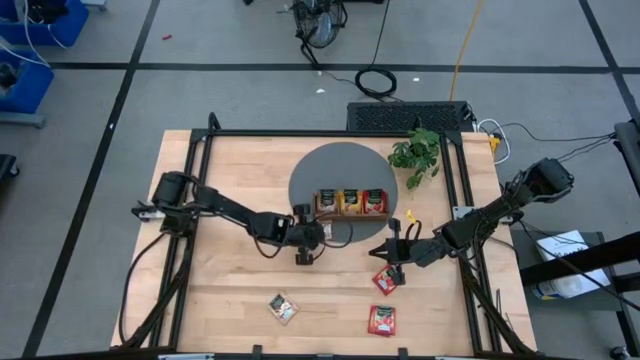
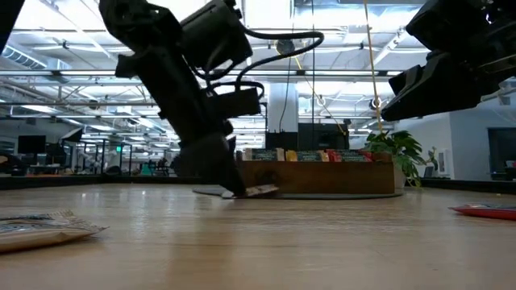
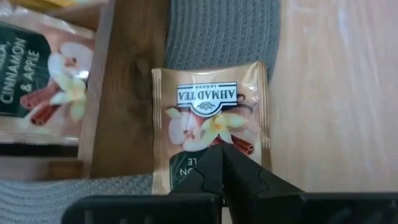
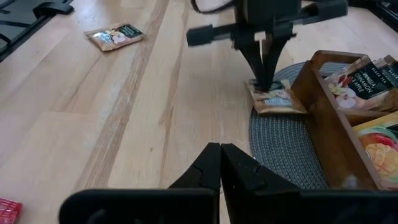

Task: Pick & Place Tea
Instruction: Move the top brown tea packet on the bottom of the table

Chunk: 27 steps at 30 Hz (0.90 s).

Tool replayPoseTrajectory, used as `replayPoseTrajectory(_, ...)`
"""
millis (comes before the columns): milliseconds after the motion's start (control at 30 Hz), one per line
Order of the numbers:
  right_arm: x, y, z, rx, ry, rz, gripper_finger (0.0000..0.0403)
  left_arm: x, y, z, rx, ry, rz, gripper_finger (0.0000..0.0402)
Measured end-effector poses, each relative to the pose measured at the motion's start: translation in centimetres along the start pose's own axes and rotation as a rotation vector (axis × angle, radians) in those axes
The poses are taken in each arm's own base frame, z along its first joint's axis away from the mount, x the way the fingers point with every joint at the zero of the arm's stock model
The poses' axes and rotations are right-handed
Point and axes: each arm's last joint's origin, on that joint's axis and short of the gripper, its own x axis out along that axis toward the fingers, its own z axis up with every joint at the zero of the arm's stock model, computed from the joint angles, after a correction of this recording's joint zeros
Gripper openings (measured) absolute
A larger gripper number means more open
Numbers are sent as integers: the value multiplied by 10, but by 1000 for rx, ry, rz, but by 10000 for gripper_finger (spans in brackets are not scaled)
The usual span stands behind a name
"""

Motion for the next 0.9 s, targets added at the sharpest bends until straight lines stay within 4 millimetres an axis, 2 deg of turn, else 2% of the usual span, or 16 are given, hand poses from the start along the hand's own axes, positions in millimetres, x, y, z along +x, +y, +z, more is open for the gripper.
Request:
replayPoseTrajectory(200, 0, 0, -2, -4, 3, -1, 0, 11, -7, -6, -5, 38, -109, 7)
replayPoseTrajectory(400, 0, 0, -2, -5, 3, -1, 0, 2, -32, -11, 44, 72, -241, 15)
replayPoseTrajectory(633, 0, 0, -1, -2, -5, 1, 0, -13, -64, -14, 121, 67, -401, 5)
replayPoseTrajectory(733, 0, 0, -1, -2, -5, 1, 0, -24, -77, -16, 156, 64, -461, 14)
replayPoseTrajectory(900, 0, 0, -1, -2, -5, 1, 0, -50, -81, -7, 225, -15, -473, 25)
